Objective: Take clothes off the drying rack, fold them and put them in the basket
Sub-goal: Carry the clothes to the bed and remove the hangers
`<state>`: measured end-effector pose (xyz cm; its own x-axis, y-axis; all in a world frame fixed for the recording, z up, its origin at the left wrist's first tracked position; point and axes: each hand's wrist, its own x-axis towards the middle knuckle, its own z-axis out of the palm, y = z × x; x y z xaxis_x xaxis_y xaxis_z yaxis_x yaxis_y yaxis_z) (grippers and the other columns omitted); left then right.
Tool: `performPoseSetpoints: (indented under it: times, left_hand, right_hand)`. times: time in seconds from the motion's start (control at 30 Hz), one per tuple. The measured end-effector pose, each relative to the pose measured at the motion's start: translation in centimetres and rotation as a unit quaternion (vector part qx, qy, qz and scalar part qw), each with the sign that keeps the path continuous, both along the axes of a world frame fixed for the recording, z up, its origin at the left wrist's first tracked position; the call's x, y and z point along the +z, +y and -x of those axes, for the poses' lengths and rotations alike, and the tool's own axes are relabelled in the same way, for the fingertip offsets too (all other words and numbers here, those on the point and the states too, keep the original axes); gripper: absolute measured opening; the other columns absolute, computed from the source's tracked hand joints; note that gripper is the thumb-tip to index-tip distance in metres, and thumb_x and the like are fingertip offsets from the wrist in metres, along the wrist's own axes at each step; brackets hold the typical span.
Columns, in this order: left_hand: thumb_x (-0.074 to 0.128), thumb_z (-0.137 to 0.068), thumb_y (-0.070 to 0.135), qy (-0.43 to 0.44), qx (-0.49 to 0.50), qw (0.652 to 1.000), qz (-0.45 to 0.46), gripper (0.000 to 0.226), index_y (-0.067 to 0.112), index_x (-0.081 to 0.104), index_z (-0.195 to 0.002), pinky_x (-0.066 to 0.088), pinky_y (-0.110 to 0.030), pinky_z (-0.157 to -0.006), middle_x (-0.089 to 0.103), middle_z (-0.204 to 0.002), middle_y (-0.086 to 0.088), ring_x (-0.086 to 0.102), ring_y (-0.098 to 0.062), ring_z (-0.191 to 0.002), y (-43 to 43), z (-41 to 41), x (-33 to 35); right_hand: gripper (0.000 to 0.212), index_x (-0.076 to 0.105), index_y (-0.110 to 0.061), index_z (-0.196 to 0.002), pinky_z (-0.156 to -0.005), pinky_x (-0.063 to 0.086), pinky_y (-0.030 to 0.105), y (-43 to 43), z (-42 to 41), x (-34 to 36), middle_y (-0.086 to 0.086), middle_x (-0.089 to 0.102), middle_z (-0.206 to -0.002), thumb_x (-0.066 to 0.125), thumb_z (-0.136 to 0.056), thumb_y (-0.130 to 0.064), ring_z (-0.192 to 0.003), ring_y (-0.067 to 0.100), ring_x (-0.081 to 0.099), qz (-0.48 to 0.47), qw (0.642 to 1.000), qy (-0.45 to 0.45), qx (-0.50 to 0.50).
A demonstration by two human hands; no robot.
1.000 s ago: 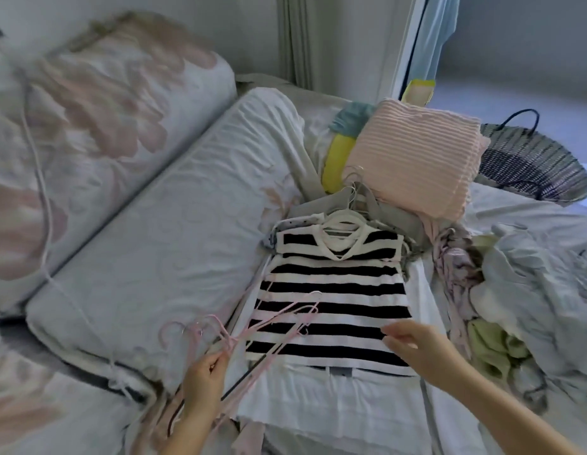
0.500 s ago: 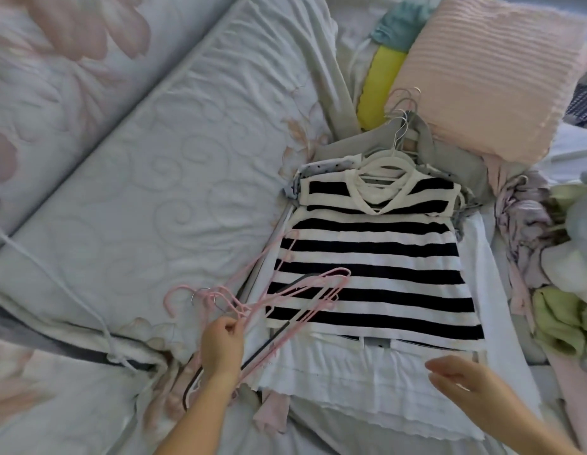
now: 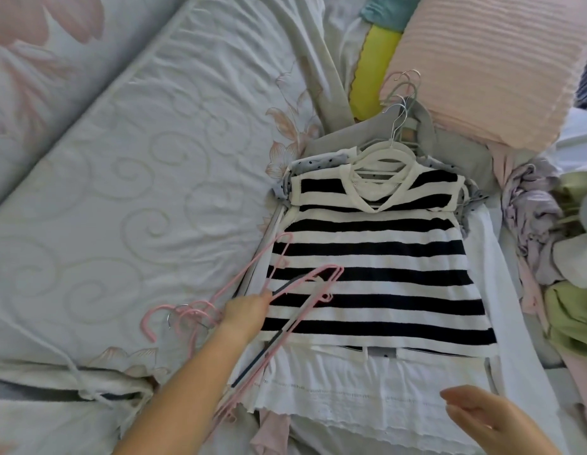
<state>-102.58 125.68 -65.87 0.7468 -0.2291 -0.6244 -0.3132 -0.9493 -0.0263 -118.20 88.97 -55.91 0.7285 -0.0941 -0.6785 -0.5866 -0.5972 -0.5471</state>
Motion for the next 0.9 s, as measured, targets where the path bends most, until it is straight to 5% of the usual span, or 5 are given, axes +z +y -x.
performPoseSetpoints:
  times: [0.17, 0.27, 0.4, 0.53, 0.9]
  left_hand:
    - [0.05, -0.092, 0.005, -0.086, 0.007, 0.996, -0.032, 0.026, 0.012, 0.051, -0.117, 0.051, -0.037, -0.062, 0.067, -0.095, -0.006, 0.068, -0.03, -0.081, 2.8, -1.2, 1.3]
    - [0.082, -0.048, -0.008, -0.187, -0.045, 0.981, -0.036, 0.035, 0.003, 0.065, -0.076, 0.047, -0.031, -0.039, 0.059, -0.067, -0.011, 0.06, -0.029, -0.047, 4.0, -0.6, 1.6]
    - [0.069, -0.055, -0.009, -0.256, -0.048, 0.966, -0.01, 0.051, 0.0, 0.052, -0.103, 0.046, -0.036, -0.05, 0.052, -0.08, -0.014, 0.053, -0.03, -0.064, 5.0, 0.8, 1.0]
    - [0.057, -0.066, -0.001, -0.263, -0.006, 0.964, -0.033, 0.059, -0.005, 0.05, -0.124, 0.05, -0.04, -0.065, 0.056, -0.101, -0.02, 0.056, -0.035, -0.082, 4.3, -0.1, 0.7]
    - [0.075, -0.049, -0.006, -0.176, -0.01, 0.981, -0.076, 0.049, -0.007, 0.06, -0.096, 0.047, -0.034, -0.043, 0.056, -0.075, -0.02, 0.054, -0.032, -0.062, 6.3, 3.1, -0.5]
  right_hand:
    - [0.086, 0.067, -0.043, -0.093, -0.074, 0.041, -0.002, -0.2, -0.1, -0.2, -0.042, 0.062, -0.086, 0.035, -0.034, -0.097, -0.083, -0.018, 0.06, 0.011, 1.0, 0.014, 0.007]
    - [0.06, 0.066, -0.043, -0.092, -0.086, 0.046, 0.01, 0.3, -0.4, -0.2, -0.039, 0.064, -0.086, 0.052, -0.051, -0.084, -0.083, -0.017, 0.06, 0.0, 1.0, 0.02, 0.023]
    - [0.083, 0.064, -0.044, -0.09, -0.087, 0.032, -0.005, 1.1, -1.2, 0.1, -0.036, 0.065, -0.082, 0.037, -0.034, -0.1, -0.082, -0.014, 0.062, 0.003, 1.0, 0.019, 0.017]
    - [0.049, 0.063, -0.043, -0.092, -0.1, 0.035, 0.01, 2.1, -1.2, 0.3, -0.039, 0.062, -0.082, 0.052, -0.057, -0.076, -0.082, -0.014, 0.062, -0.016, 0.998, 0.038, 0.042]
    - [0.103, 0.063, -0.044, -0.094, -0.081, 0.043, 0.003, 1.7, -1.3, 0.2, -0.044, 0.058, -0.09, 0.019, -0.024, -0.106, -0.086, -0.016, 0.06, -0.007, 1.0, 0.025, 0.012]
